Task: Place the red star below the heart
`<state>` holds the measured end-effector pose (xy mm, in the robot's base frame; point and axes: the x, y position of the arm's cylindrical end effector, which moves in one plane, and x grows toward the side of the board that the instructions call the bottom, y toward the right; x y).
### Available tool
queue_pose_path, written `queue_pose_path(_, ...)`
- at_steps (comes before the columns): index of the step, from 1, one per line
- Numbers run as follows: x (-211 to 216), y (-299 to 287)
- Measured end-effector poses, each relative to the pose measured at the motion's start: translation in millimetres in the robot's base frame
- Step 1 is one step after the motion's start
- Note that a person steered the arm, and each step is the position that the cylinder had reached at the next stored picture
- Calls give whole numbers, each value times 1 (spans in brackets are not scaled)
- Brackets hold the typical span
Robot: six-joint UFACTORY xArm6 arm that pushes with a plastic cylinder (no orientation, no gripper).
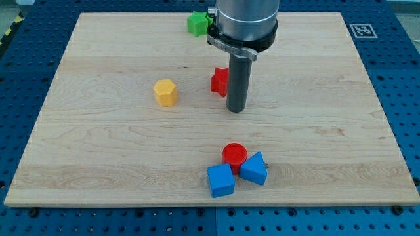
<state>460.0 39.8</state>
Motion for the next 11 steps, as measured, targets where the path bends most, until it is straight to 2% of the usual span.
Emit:
queue_pose_path(3, -6, 0)
queue_pose_path(5, -68, -5)
queue_pose_path(7, -15, -21)
queue_pose_path(8, -22, -61)
queue_pose_path(10, -106, -40)
queue_pose_path(11, -103, -34)
